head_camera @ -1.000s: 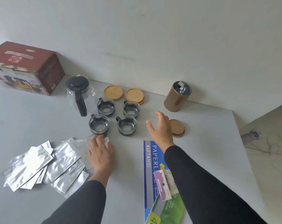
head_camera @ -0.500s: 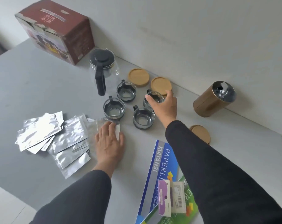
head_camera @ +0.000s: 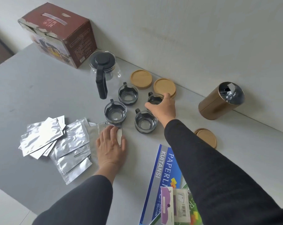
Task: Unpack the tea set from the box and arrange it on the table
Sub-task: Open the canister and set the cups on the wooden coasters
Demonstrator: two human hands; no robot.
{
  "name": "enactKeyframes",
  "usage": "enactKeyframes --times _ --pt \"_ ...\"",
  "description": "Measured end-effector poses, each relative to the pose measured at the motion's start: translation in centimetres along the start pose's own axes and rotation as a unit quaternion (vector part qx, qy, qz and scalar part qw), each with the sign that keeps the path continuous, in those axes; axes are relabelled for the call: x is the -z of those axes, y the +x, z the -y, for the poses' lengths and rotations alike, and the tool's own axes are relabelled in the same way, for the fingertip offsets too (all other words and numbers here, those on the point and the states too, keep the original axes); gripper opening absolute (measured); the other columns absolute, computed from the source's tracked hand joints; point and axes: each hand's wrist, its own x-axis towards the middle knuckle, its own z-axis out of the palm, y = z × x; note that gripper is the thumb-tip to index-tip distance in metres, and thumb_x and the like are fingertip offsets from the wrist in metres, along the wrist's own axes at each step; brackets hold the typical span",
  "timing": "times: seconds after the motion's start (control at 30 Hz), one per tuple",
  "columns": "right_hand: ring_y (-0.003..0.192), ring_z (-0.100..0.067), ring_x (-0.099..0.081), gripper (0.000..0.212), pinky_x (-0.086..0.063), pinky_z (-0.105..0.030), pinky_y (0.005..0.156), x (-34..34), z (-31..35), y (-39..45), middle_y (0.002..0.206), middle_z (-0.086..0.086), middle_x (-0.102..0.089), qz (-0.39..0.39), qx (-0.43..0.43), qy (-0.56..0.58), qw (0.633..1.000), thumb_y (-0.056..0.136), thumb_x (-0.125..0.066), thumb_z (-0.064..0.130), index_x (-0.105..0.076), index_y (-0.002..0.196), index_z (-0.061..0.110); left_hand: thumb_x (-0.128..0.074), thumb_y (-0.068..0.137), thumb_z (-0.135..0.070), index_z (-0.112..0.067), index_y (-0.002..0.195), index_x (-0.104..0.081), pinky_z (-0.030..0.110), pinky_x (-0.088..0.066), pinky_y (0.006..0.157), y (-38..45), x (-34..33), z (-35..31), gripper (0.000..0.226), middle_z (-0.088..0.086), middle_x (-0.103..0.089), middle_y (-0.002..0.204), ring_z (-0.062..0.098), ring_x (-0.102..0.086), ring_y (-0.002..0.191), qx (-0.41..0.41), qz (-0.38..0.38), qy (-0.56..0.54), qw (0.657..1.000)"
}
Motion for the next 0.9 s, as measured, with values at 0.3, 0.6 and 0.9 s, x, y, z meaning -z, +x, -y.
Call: enactKeyframes --times 0.3,0.6,0.9 --pt "0.116 -0.033 -0.046 0.080 -0.046 -0.037 0.091 -0.6 -0.1 0.4 0.129 -0.014 -0.041 -0.010 0.002 0.000 1.000 0.071 -0.073 0.039 -0.033 0.136 0.016 -0.030 0.080 -0.045 -0.023 0.119 -0.051 0.035 -0.032 0.095 0.1 0.0 0.2 0.050 -0.003 -0.047 0.128 0.020 -0.041 0.120 -0.001 0.004 0.006 1.000" --pt "0.110 -0.031 -0.049 0.074 -0.046 -0.038 0.093 2.6 -0.3 -2.0 0.118 -0.010 -0.043 -0.121 0.012 0.042 0.992 0.066 -0.071 0.041 -0.039 0.128 0.018 -0.026 0.078 -0.046 -0.023 0.123 -0.049 0.038 -0.032 0.099 0.0 0.4 0.2 0.056 -0.002 -0.044 0.133 0.022 -0.037 0.125 -0.008 0.011 0.001 1.000" --pt "0.105 -0.026 -0.049 0.068 -0.044 -0.033 0.088 3.3 -3.8 -9.0 0.109 -0.005 -0.043 -0.170 -0.017 0.038 0.985 0.069 -0.070 0.040 -0.041 0.125 0.017 -0.049 0.089 -0.033 -0.018 0.128 -0.046 0.039 -0.027 0.103 -0.1 0.8 0.4 0.042 0.003 -0.040 0.138 0.025 -0.032 0.128 -0.010 0.036 -0.021 0.999"
